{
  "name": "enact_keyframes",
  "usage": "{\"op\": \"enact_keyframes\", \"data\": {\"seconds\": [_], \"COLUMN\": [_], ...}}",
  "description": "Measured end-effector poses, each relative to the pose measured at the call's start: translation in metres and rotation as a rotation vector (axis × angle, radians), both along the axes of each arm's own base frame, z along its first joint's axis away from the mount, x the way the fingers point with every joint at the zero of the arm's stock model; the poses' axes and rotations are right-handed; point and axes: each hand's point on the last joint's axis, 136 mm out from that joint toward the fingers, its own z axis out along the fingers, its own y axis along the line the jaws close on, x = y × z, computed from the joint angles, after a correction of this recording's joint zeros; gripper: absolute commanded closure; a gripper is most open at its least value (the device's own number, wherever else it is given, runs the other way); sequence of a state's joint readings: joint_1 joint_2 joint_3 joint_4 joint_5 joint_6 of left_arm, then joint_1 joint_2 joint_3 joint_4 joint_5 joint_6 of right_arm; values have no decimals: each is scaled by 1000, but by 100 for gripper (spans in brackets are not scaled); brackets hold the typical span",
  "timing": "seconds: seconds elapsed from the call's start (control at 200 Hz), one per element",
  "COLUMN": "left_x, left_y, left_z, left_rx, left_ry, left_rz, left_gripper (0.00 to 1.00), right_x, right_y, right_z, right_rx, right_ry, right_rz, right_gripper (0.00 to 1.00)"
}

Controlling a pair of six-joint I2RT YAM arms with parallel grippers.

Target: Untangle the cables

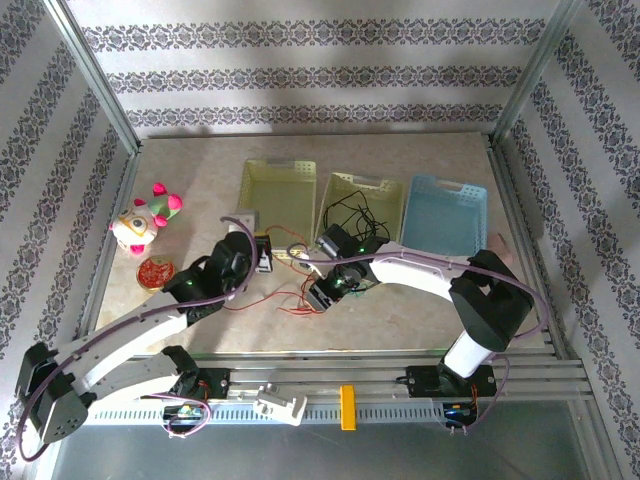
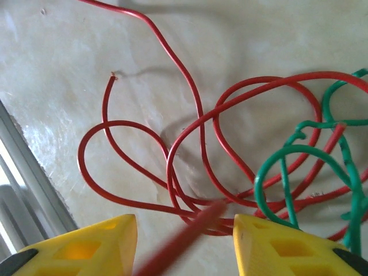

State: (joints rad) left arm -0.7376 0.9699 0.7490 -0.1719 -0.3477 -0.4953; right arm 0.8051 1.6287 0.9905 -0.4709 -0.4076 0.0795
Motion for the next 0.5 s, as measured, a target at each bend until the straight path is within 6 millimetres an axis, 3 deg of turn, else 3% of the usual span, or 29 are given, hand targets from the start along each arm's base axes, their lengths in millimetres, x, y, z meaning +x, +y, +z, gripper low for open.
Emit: {"op": "enact_keyframes", "data": {"seconds": [0.09,0.2,0.37,0.5], "left_x": [3,7,16,29], "left_y": [4,11,27,41], "left_z": [40,69,83,91], "left_rx": [-27,-32,-13,-21], "left_ry": [-84,-146,-183,-205], "left_rz": [8,25,75,133], "left_gripper": [100,100,100,100], "right_x": [6,10,10,21], "right_y": [-1,-2,-6,-10], "right_z": [9,18,41,82], "right_rx": [28,59,118,221], "right_ry": [-18,-41,-87,-164], "right_rz": [-19,-27,-49,-105], "right_gripper": [51,51,50,49]}}
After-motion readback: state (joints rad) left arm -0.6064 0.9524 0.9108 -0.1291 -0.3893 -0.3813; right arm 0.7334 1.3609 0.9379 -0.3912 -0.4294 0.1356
